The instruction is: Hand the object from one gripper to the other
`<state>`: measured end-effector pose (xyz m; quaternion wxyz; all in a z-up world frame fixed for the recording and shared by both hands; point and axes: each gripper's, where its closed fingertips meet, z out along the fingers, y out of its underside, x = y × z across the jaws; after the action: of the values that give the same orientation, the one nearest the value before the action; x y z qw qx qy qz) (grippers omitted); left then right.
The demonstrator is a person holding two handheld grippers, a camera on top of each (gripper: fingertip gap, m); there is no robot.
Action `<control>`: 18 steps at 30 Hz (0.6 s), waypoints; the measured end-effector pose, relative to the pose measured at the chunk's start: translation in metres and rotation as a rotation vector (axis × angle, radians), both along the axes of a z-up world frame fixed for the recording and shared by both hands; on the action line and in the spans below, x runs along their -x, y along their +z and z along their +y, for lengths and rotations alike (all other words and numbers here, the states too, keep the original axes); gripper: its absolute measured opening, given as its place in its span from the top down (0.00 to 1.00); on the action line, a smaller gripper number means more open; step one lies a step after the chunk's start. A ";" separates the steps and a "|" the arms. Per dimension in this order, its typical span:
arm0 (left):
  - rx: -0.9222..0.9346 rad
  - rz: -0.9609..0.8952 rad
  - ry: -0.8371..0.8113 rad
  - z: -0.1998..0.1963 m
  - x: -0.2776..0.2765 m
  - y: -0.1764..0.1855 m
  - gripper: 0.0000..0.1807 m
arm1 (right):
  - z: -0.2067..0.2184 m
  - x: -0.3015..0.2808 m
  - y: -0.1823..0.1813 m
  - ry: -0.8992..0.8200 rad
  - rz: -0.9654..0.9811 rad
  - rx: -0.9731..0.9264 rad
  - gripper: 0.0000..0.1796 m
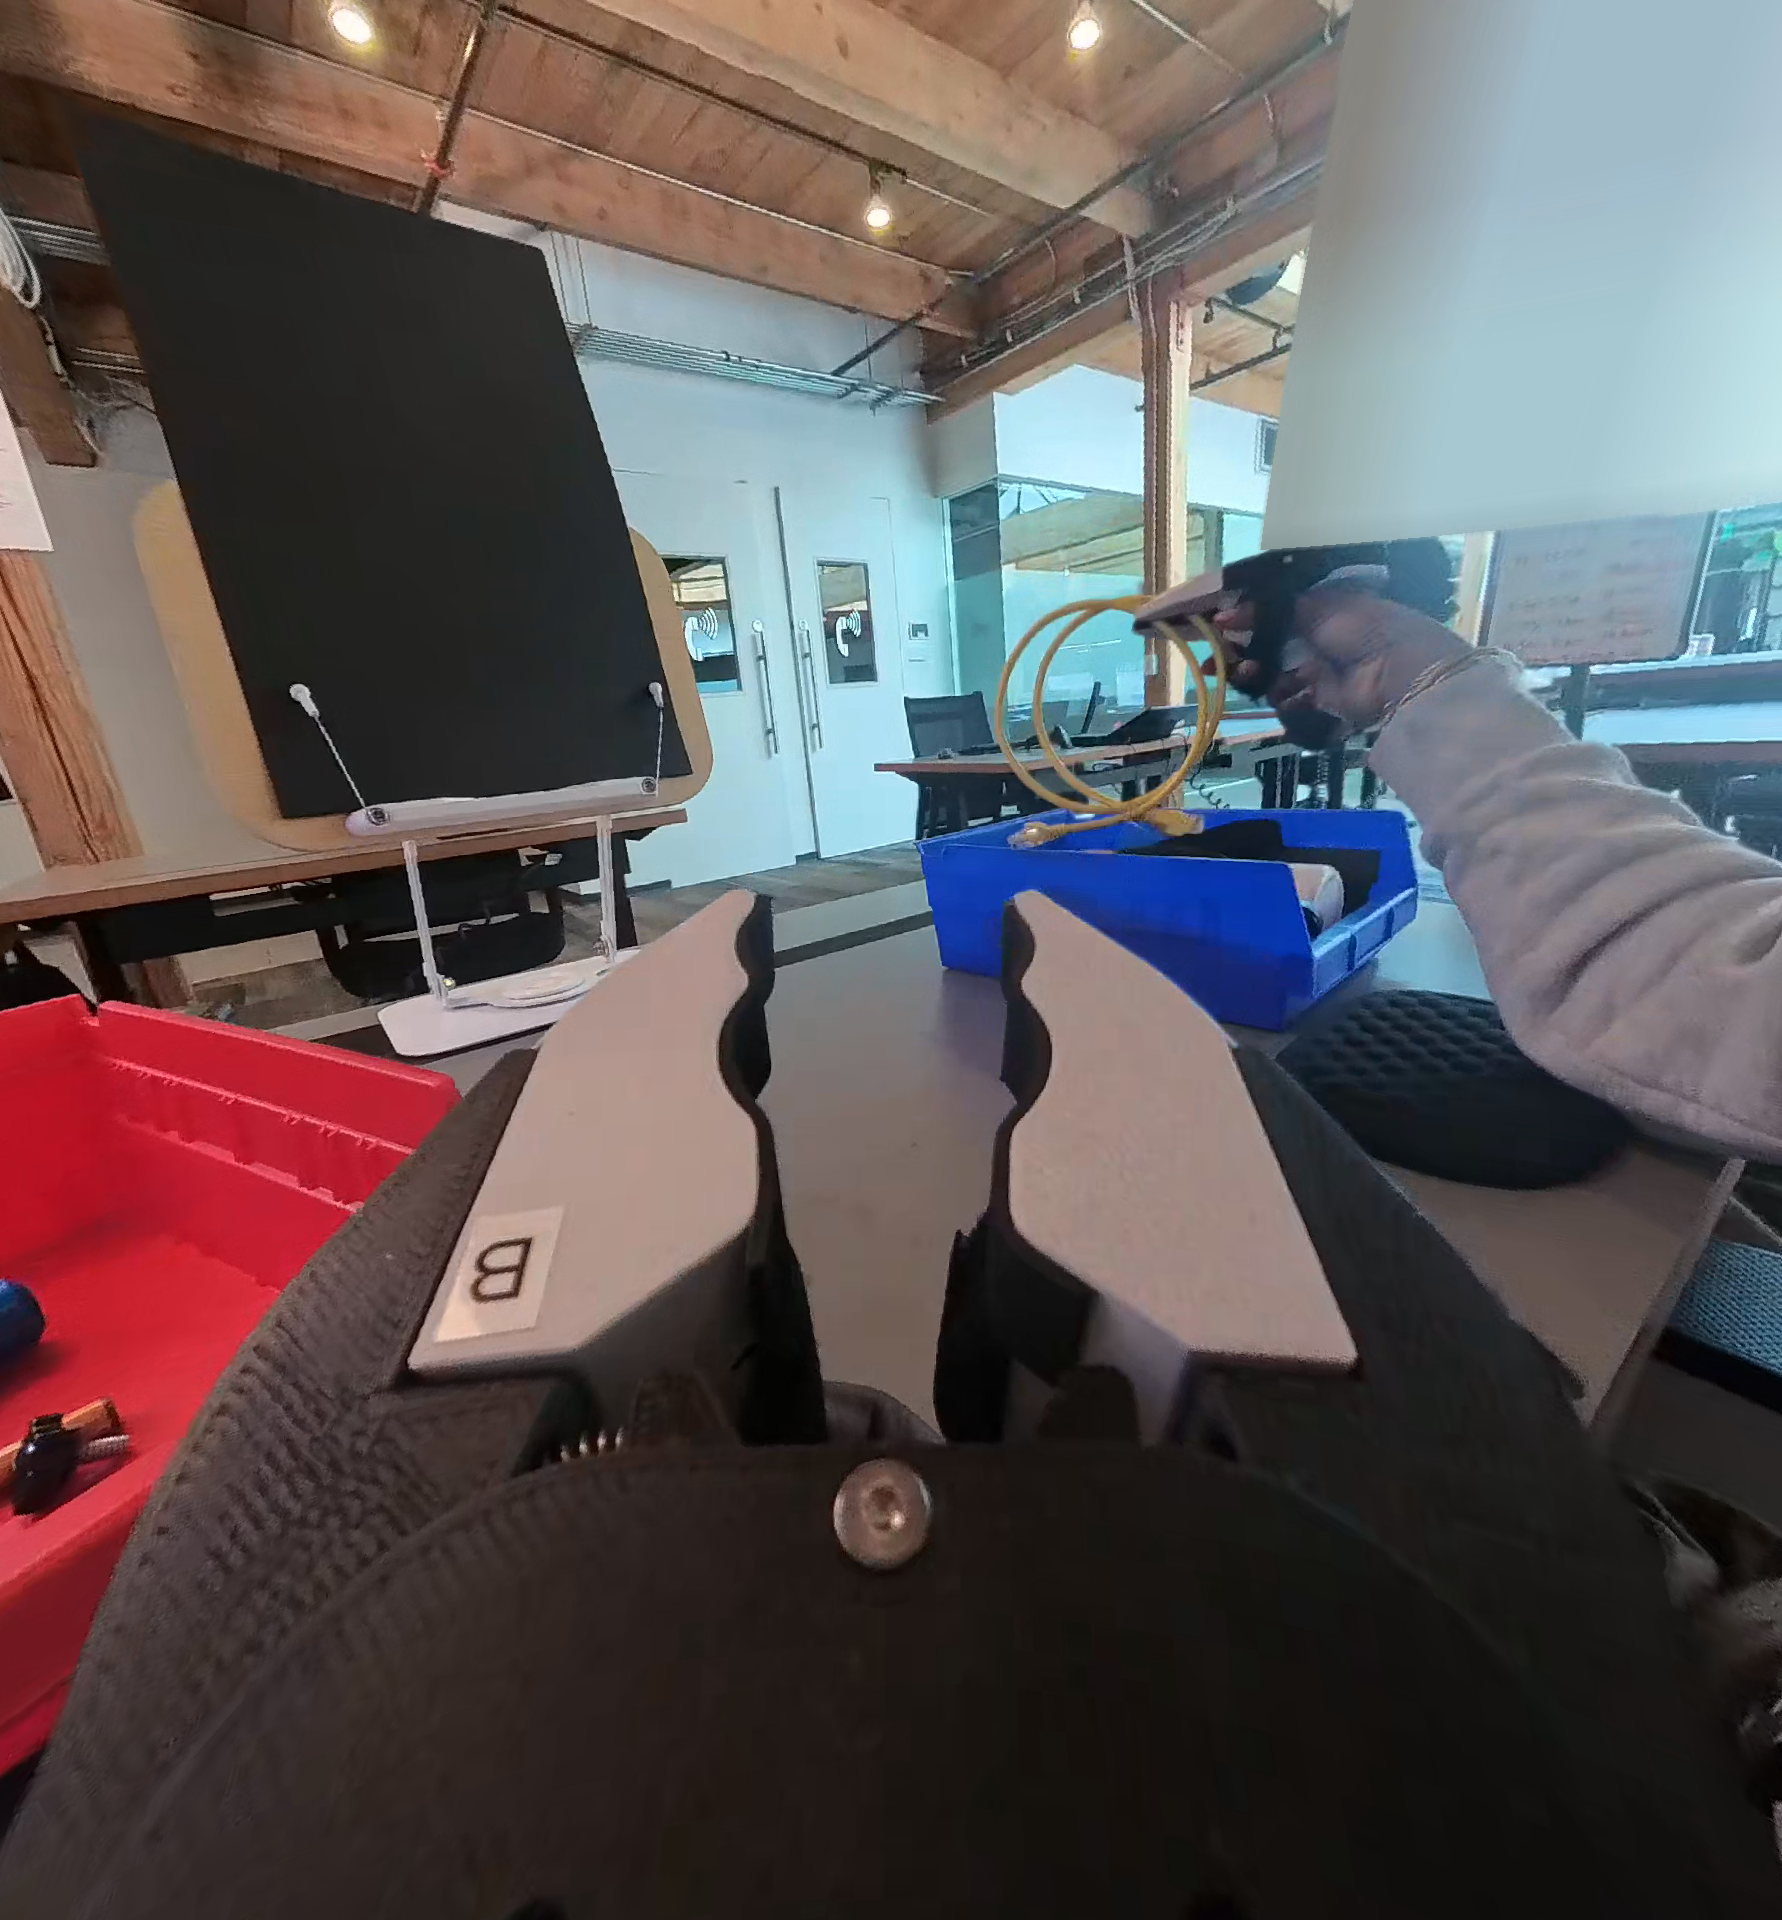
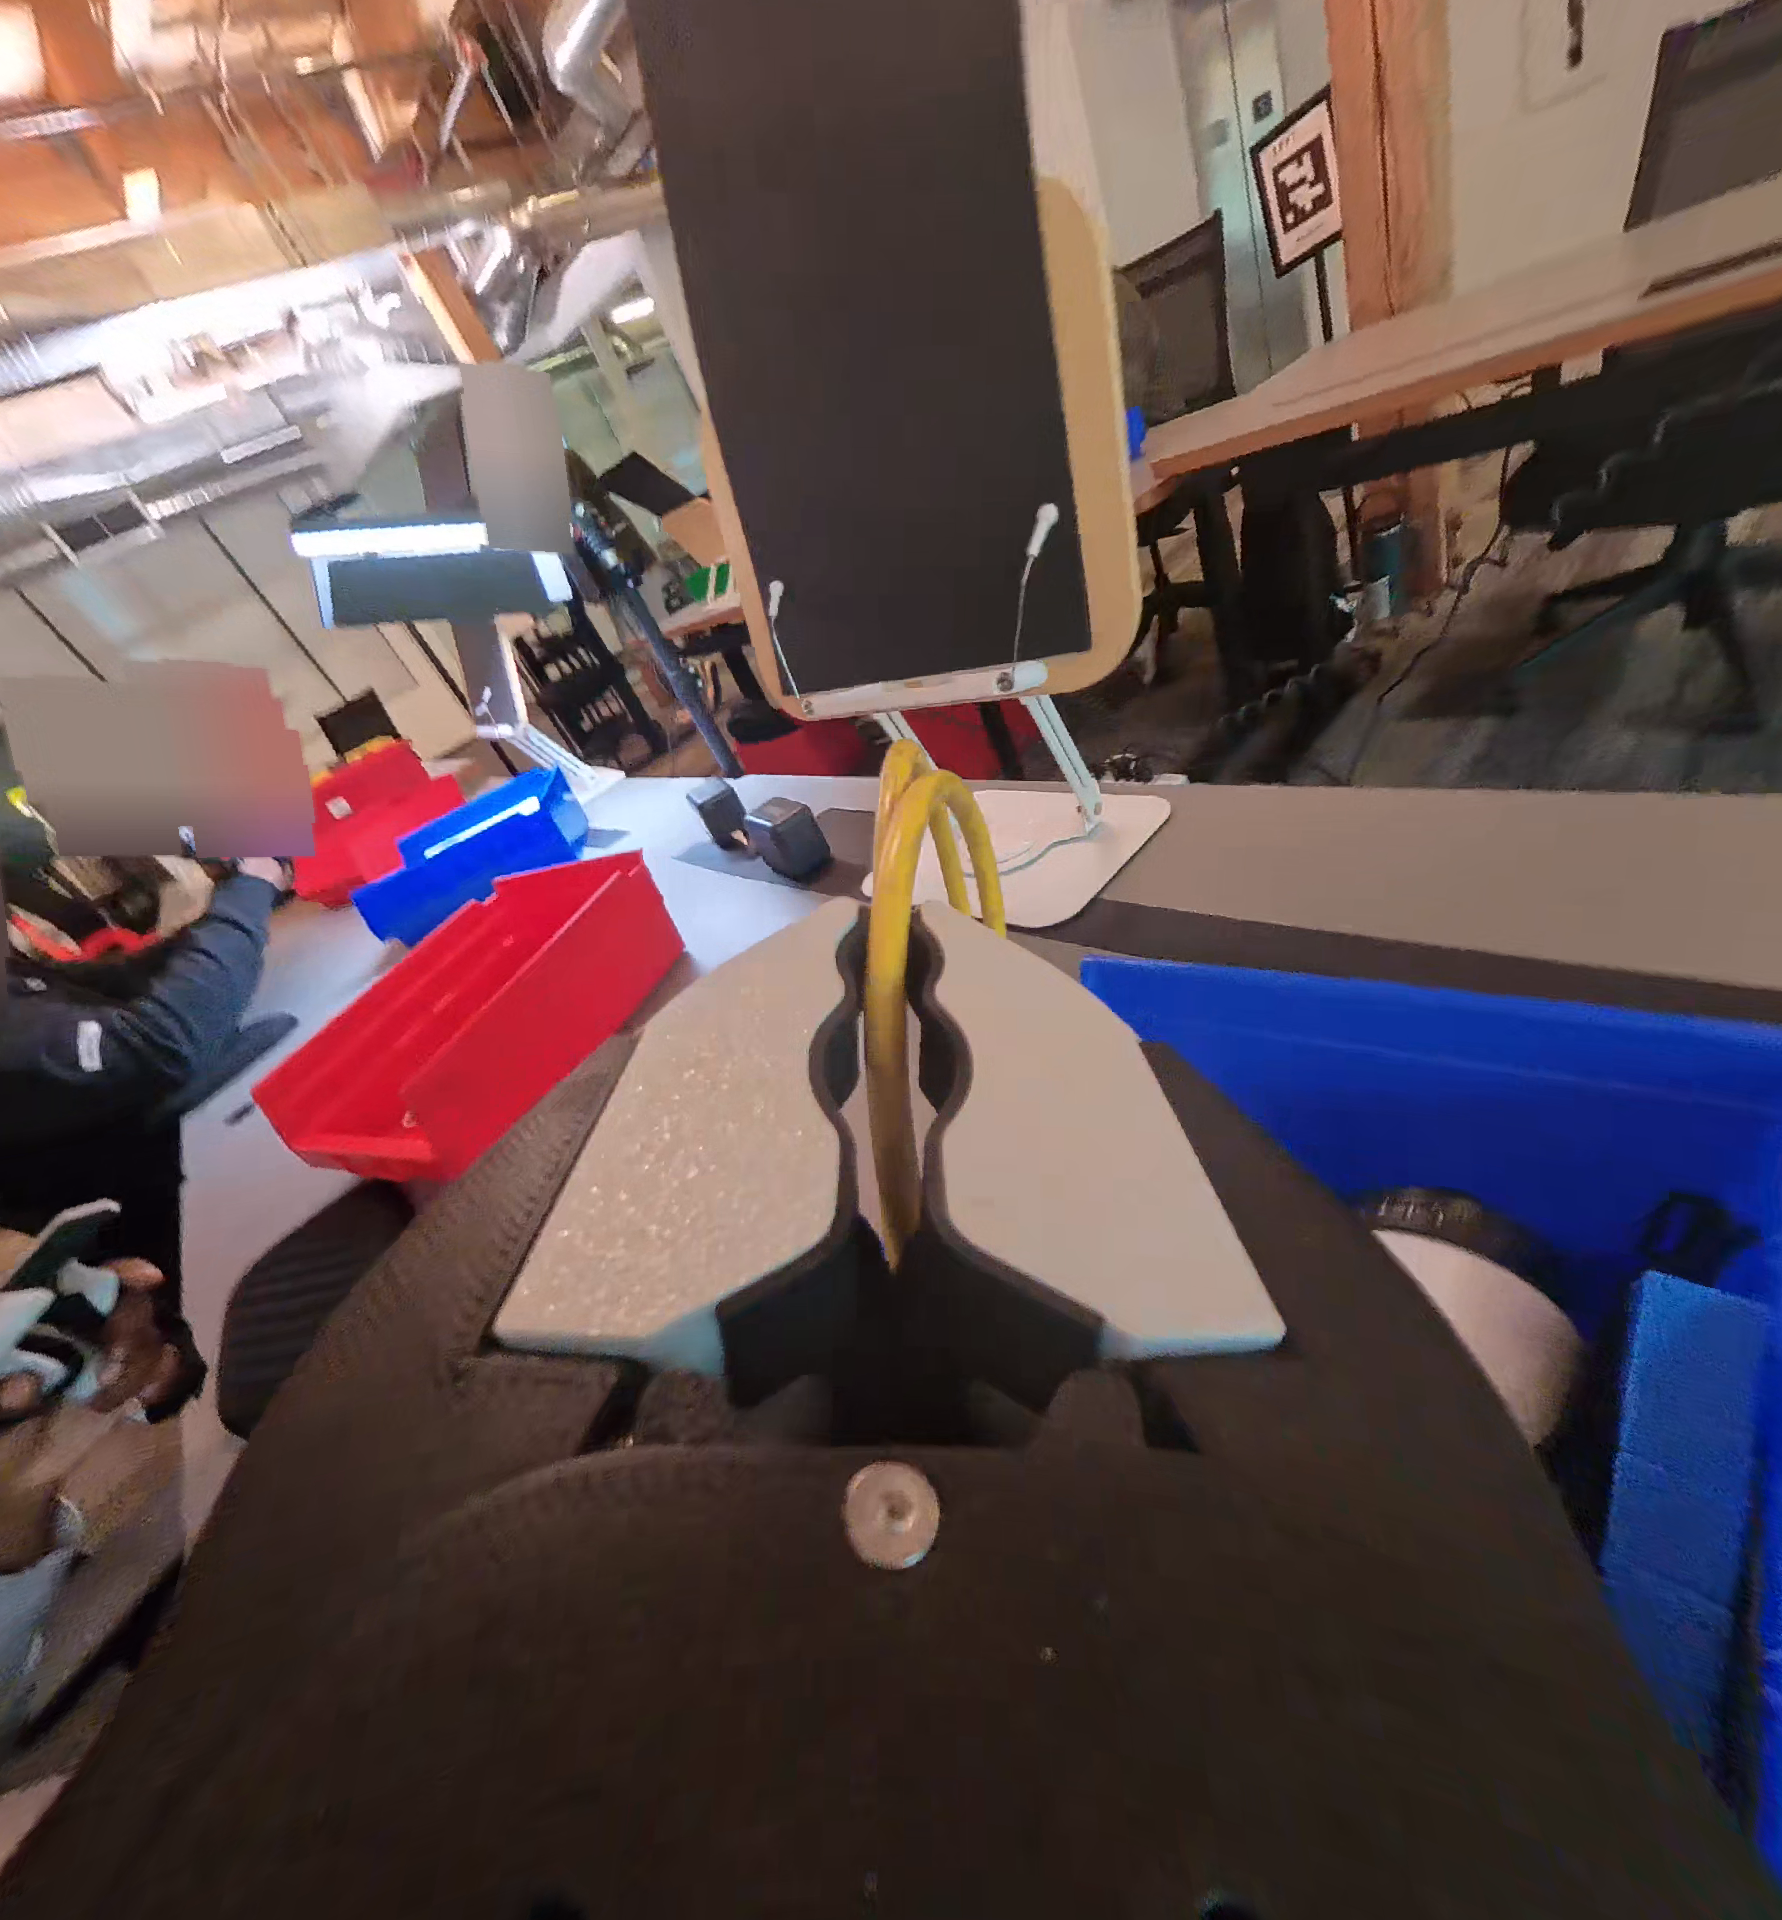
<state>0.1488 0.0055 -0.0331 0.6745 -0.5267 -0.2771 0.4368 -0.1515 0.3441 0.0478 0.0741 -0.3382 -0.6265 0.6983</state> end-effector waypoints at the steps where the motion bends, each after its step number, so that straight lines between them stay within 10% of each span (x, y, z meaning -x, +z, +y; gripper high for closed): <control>1: 0.003 0.000 -0.001 0.000 0.000 0.000 0.77 | 0.003 0.006 -0.005 -0.004 -0.024 0.027 0.97; 18: -0.061 -0.008 0.018 -0.016 0.000 0.000 0.77 | 0.066 0.050 -0.129 -0.394 -0.424 -0.496 0.79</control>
<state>0.1490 -0.0108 -0.0327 0.6852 -0.5052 -0.2976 0.4321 -0.2014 0.4104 -0.0815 0.1551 -0.5608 -0.7009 0.4126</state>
